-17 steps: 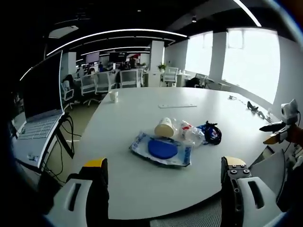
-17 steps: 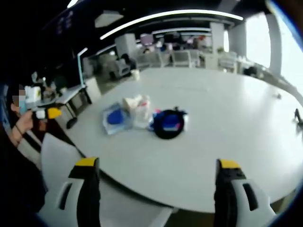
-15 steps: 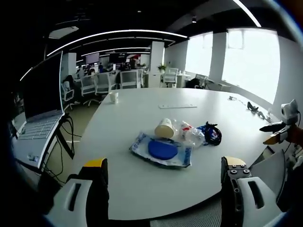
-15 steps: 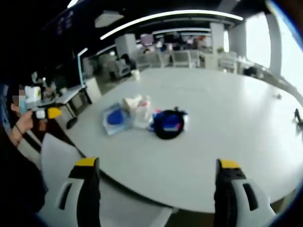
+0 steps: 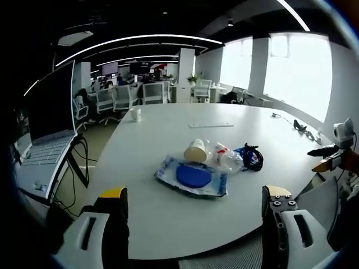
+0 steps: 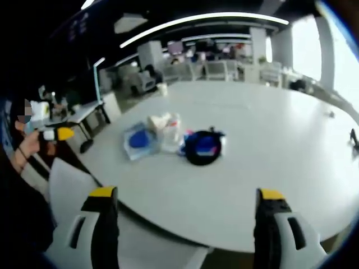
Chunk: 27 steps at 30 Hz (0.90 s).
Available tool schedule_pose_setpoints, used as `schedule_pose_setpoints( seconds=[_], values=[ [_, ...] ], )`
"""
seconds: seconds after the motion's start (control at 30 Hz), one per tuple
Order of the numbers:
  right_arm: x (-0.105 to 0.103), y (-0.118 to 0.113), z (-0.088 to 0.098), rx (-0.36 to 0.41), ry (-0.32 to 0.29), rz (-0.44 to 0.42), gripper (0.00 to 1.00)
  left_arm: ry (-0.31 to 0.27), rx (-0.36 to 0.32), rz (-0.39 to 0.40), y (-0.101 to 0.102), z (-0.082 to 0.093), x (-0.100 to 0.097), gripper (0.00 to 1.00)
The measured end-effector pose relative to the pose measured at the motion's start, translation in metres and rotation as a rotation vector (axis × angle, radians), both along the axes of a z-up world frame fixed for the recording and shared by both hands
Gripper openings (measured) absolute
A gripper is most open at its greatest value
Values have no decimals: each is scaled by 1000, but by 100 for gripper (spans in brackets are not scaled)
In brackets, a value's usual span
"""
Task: Arrange the tabletop items into an orderly group along one side of the table until the central work area is clear of visible clutter.
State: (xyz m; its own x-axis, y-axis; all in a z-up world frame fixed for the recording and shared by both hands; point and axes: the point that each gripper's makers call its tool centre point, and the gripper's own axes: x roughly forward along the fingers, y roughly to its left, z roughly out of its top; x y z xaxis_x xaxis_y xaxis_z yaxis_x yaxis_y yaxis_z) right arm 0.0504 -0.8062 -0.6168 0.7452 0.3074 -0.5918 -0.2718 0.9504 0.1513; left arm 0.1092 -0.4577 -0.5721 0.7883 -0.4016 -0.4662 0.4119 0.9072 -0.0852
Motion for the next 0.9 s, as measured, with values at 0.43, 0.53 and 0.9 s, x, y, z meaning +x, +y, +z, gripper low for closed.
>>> schedule_pose_setpoints(
  seconds=[0.43, 0.53, 0.9],
  values=[
    [0, 2, 1, -3, -8, 7, 100, 6, -1, 2, 1, -3, 2, 99],
    [0, 3, 0, -4, -9, 8, 100, 5, -5, -1, 0, -3, 3, 99],
    [4, 12, -3, -7, -8, 31, 100, 24, -7, -16, -4, -11, 12, 98]
  ],
)
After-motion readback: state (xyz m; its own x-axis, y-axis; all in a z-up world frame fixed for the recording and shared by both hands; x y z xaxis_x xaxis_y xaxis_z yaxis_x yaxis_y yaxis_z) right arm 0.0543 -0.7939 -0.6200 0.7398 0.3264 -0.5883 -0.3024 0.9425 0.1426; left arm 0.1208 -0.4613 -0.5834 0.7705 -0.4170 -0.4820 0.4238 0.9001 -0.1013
